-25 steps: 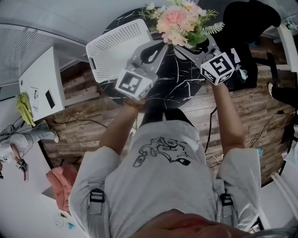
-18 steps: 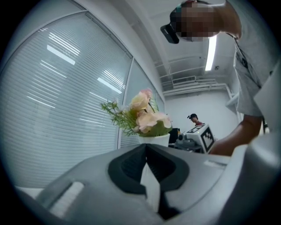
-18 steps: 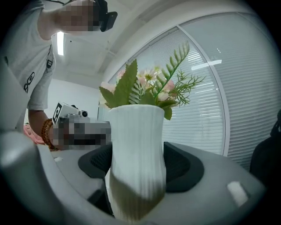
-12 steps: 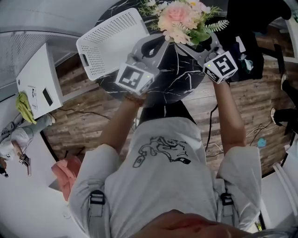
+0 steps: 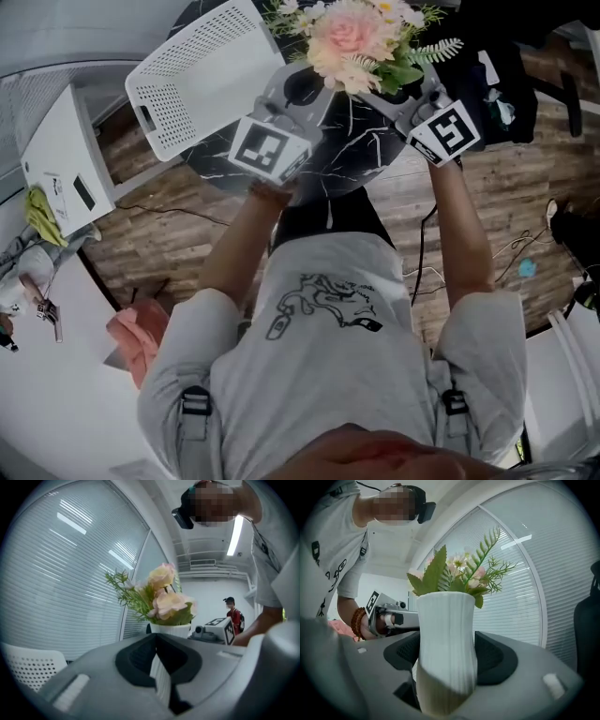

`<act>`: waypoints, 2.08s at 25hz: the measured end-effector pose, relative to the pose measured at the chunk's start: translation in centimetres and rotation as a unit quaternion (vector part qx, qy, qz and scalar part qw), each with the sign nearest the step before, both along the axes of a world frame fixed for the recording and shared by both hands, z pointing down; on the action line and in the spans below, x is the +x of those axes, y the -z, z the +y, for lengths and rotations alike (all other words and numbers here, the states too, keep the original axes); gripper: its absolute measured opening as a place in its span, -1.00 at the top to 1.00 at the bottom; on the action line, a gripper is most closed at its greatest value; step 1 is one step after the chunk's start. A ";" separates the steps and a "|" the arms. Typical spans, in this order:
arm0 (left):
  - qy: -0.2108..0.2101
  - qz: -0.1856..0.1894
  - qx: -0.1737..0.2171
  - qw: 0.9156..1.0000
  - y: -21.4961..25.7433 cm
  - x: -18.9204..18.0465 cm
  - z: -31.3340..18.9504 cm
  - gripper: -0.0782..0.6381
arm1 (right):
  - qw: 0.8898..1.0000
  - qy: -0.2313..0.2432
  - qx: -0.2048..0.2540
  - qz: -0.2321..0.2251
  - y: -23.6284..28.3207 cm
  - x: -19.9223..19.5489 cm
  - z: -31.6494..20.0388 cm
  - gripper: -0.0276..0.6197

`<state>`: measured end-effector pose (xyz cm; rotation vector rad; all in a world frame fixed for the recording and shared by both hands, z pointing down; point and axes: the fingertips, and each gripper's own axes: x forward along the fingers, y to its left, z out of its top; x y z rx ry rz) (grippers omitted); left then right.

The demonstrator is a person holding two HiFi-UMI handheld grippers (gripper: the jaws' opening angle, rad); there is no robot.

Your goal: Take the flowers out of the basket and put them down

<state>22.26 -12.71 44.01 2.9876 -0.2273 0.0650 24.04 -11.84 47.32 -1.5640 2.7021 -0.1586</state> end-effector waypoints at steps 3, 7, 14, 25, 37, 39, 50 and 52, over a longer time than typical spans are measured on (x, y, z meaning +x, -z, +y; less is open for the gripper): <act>0.002 -0.008 -0.009 1.000 -1.7 0.6 0.1 0.77 | 1.000 0.001 -0.007 -0.003 -1.7 0.5 0.2 -0.18; 0.003 -0.016 -0.027 0.999 -4.1 1.0 0.5 0.77 | 1.000 0.007 -0.017 0.005 -4.2 0.8 0.3 -0.18; 0.001 -0.021 -0.047 0.999 -7.8 1.9 0.8 0.77 | 1.000 -0.001 -0.031 0.006 -7.3 1.0 0.1 -0.18; 0.015 -0.030 -0.078 0.996 -12.2 1.7 0.8 0.77 | 0.999 0.007 -0.046 0.021 -11.4 0.8 -0.1 -0.18; 0.022 -0.031 -0.087 0.995 -14.3 1.1 0.6 0.77 | 0.998 0.019 -0.058 0.030 -13.6 -0.2 -0.1 -0.18; 0.021 -0.034 -0.090 0.995 -14.6 0.9 0.7 0.77 | 0.997 0.021 -0.060 0.032 -13.9 -0.4 0.0 -0.18; 0.027 -0.043 -0.092 0.994 -16.0 0.5 0.9 0.77 | 0.997 0.030 -0.067 0.034 -14.7 -0.8 0.1 -0.18; 0.029 -0.043 -0.090 0.995 -16.2 0.5 0.9 0.77 | 0.997 0.033 -0.066 0.037 -14.8 -0.8 0.1 -0.18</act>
